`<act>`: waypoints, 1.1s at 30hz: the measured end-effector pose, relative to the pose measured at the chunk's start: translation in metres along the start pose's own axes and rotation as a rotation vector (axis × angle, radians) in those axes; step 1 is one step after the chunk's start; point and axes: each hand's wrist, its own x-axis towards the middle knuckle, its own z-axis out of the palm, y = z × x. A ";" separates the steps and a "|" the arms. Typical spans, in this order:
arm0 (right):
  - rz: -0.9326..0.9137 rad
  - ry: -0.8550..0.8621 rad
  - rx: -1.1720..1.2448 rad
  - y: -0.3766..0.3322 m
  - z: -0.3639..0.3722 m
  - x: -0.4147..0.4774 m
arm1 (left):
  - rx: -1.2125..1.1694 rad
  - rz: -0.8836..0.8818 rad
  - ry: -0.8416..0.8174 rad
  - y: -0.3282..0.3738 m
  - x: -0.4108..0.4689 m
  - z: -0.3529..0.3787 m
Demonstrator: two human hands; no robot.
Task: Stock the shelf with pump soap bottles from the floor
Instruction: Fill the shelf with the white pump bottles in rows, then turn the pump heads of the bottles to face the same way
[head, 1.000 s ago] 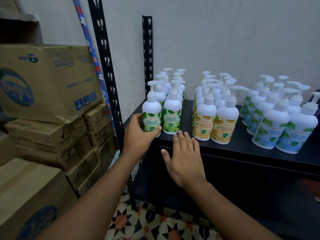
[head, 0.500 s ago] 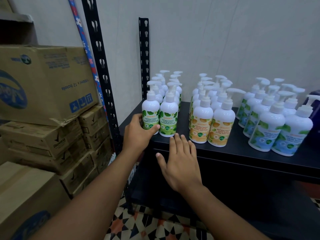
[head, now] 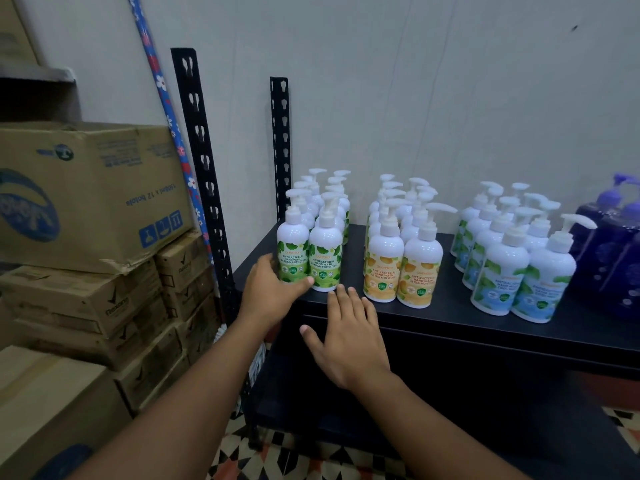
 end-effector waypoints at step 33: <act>-0.038 -0.014 0.544 -0.004 -0.233 0.030 | 0.012 0.168 -0.098 0.165 -0.020 -0.111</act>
